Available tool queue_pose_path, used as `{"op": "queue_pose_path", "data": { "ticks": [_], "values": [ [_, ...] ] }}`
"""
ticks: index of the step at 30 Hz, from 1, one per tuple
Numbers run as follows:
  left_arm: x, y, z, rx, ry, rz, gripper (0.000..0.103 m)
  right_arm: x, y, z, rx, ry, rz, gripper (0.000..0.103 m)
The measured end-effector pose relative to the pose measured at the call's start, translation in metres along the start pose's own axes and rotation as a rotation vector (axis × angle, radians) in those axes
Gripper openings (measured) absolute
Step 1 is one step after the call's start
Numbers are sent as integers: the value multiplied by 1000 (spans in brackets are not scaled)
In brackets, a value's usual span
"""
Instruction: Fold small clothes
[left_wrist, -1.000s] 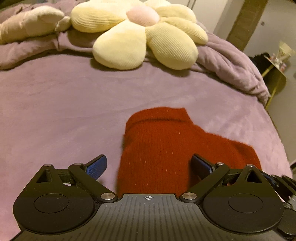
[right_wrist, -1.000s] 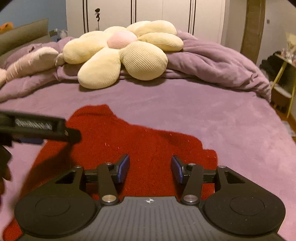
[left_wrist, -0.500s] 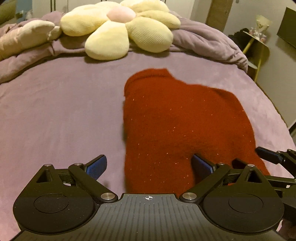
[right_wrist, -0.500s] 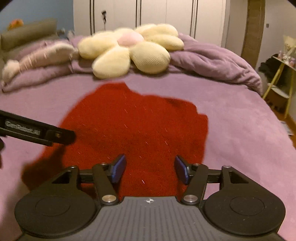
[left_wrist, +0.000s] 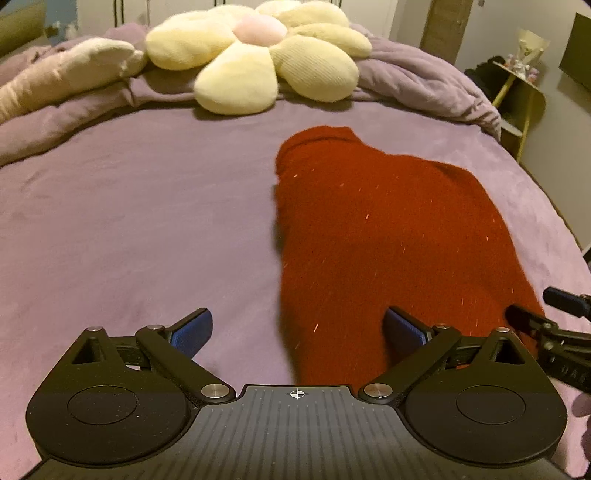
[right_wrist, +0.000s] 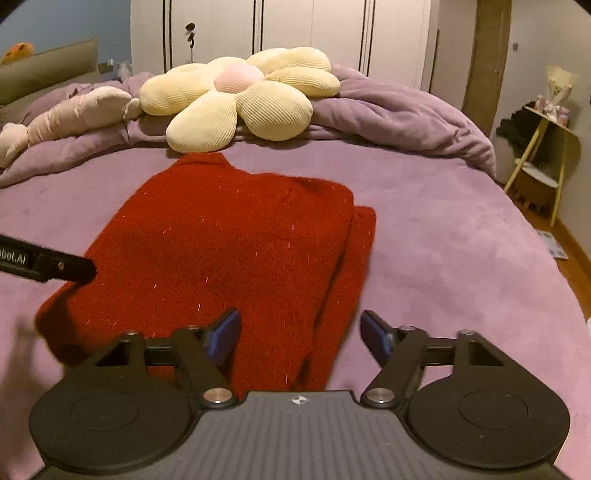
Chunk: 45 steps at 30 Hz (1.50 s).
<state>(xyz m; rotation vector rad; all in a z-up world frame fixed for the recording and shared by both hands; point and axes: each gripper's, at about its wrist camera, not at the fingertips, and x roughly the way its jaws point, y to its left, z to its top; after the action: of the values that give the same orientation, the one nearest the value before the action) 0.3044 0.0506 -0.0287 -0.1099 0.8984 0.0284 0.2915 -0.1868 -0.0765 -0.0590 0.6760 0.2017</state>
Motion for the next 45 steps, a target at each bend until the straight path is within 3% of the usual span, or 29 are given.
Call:
{"op": "queue_pose_path", "data": {
  "ticks": [2,7,11,14,17,20,22,26,28,30,31,33,36,38,43,45],
  "values": [
    [-10,4,-15,-7,-14,15,101,-9,-4,-13,41,10,-6,56],
    [-24,9,-37,-62,-6,-13,101,-27,-20,-43,263,66,50,56],
    [-19,4,-56,-75,33,-46,101,-22,-38,-65,577,123,287,58],
    [-1,2,-61,-111,55,16,101,-7,-48,-76,787,102,372,65],
    [11,6,-57,-181,38,59,101,12,-55,-86,986,120,433,65],
    [16,10,-53,-231,45,44,101,22,-53,-89,1067,122,463,44],
    [12,13,-54,-247,9,42,102,22,-52,-88,1091,108,492,33],
    [12,38,-59,-377,-4,-3,102,29,-64,-108,1326,41,711,25],
    [16,44,-60,-415,21,-22,102,33,-66,-113,1313,56,680,24],
    [16,40,-60,-398,24,-14,102,31,-56,-98,1085,114,508,24],
    [15,39,-60,-388,20,-8,102,27,-49,-90,990,112,467,24],
    [13,39,-61,-383,17,-6,102,19,-44,-80,949,115,471,34],
    [13,42,-63,-402,23,-16,102,9,-44,-72,943,121,550,43],
    [14,40,-63,-401,21,-10,102,10,-46,-69,978,105,575,44],
    [12,38,-62,-387,20,-5,102,23,-47,-80,1097,112,603,43],
    [14,39,-62,-384,23,-9,102,30,-44,-82,1126,111,579,30]
  ]
}}
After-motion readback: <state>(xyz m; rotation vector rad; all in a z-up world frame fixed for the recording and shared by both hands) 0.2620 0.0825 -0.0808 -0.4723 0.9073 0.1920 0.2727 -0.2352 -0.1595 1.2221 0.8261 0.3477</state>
